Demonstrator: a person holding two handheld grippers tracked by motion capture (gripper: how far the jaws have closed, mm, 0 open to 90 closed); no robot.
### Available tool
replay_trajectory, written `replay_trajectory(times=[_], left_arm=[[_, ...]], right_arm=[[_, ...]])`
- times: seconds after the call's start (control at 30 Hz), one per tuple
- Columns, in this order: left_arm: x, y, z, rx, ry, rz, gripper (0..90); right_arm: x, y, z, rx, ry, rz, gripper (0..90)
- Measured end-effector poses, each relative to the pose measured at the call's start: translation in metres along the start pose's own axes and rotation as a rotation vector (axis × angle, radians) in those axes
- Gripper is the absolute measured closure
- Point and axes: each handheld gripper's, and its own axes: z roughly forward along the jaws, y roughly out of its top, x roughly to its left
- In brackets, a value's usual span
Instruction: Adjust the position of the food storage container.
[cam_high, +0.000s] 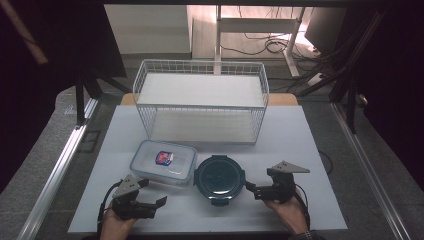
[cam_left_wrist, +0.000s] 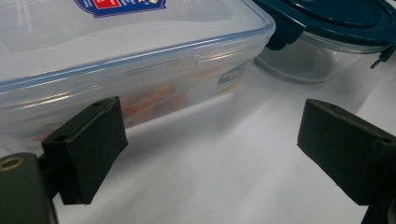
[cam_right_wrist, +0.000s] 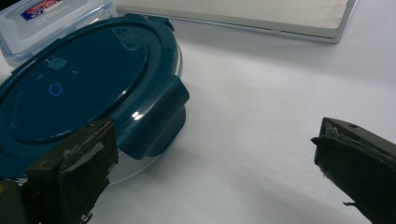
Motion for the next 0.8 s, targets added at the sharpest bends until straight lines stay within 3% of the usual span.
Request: replay_trajectory(times=[0.1, 0.17, 0.2, 0.23, 0.3, 0.33, 0.37, 0.57, 0.7, 0.73, 0.8], left_arm=[[-0.001, 0.000, 0.000, -0.001, 0.007, 0.005, 7.6], [0.000, 0.000, 0.000, 0.000, 0.009, 0.005, 7.6], [0.000, 0.000, 0.000, 0.000, 0.009, 0.005, 7.6], [0.000, 0.000, 0.001, 0.001, 0.009, 0.006, 7.6], [-0.001, 0.000, 0.001, 0.003, 0.012, 0.010, 7.6], [-0.001, 0.000, 0.001, 0.003, 0.012, 0.010, 7.5], [-0.001, -0.001, 0.001, 0.005, 0.014, 0.014, 7.6], [-0.001, -0.001, 0.002, 0.010, 0.022, 0.016, 7.6], [-0.001, -0.001, 0.002, 0.010, 0.024, 0.020, 7.6], [-0.001, -0.001, 0.002, 0.010, 0.024, 0.020, 7.6], [-0.001, -0.001, 0.002, 0.018, 0.027, 0.023, 7.6]], right_arm=[[0.006, 0.007, -0.005, 0.003, 0.001, -0.041, 0.0], [0.010, 0.012, -0.009, 0.004, -0.008, -0.064, 8.9], [0.010, 0.012, -0.009, 0.004, -0.008, -0.064, 8.9], [0.016, 0.016, -0.012, -0.004, 0.013, -0.085, 21.2], [0.021, 0.020, -0.013, 0.002, 0.043, -0.083, 34.4], [0.021, 0.020, -0.013, 0.002, 0.043, -0.083, 34.4], [0.030, 0.024, -0.013, 0.016, 0.084, -0.095, 48.4], [0.062, 0.033, -0.008, 0.054, 0.213, -0.189, 78.1], [0.085, 0.035, 0.001, 0.090, 0.276, -0.231, 88.2], [0.085, 0.035, 0.001, 0.090, 0.276, -0.231, 88.2], [0.104, 0.034, 0.011, 0.129, 0.316, -0.266, 89.3]])
